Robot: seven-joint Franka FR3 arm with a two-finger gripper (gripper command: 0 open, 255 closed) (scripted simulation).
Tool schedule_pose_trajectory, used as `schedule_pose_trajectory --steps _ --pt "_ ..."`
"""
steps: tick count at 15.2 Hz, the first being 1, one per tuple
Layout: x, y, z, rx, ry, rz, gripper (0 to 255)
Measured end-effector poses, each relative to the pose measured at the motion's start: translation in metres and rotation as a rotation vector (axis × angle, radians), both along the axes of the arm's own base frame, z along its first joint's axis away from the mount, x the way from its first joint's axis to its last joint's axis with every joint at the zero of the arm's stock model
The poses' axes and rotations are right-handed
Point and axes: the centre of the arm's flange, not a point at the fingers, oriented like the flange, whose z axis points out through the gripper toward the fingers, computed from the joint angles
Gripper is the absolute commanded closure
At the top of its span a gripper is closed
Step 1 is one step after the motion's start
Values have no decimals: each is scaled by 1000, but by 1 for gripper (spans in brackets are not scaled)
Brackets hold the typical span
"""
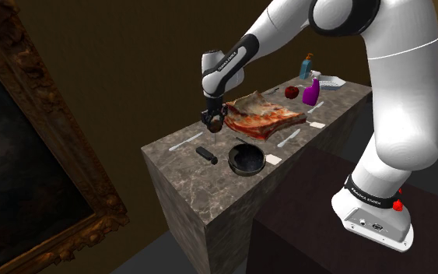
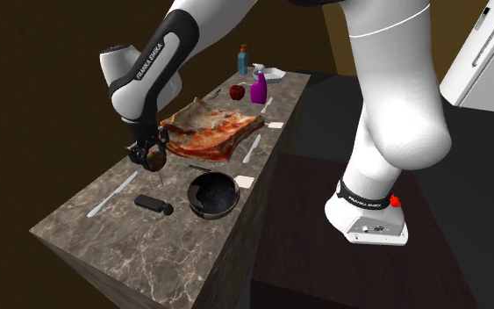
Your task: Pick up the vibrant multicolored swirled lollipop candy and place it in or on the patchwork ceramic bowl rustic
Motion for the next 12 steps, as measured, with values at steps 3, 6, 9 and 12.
schedule_pose_trajectory --steps 3,6,9,12 --pt "-1 2 17 0 0 0 255" --pt "-1 1 33 0 0 0 255" --pt "-1 1 49 0 0 0 255" --pt "-1 0 64 0 0 0 255"
